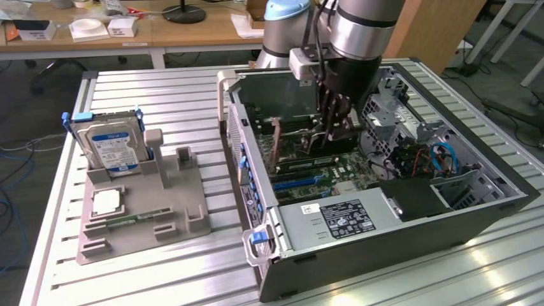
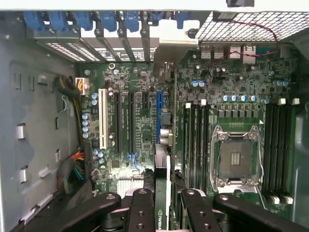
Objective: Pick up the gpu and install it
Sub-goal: 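Insert the gpu into the slot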
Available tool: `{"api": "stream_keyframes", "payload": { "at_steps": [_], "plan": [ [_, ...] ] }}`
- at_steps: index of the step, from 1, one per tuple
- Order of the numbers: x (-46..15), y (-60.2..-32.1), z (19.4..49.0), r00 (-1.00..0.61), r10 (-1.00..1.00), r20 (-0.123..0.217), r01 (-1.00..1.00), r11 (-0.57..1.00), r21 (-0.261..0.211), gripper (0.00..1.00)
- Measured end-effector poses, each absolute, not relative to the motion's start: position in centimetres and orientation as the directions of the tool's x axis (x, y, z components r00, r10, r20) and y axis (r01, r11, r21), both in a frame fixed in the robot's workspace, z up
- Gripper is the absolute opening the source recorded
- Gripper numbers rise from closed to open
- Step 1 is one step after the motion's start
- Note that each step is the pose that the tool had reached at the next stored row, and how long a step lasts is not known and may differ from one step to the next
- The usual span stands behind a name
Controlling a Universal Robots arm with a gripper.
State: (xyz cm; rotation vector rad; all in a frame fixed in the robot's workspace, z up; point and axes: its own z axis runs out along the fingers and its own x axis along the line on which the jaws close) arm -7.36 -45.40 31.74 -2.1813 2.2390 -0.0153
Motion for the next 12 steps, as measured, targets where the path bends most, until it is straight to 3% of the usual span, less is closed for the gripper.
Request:
{"api": "stream_keyframes", "payload": {
  "at_steps": [12],
  "plan": [
    [-8.2,-45.4,29.6,-0.026,-1.000,-0.004,-0.999,0.026,-0.018,0.26]
  ]
}}
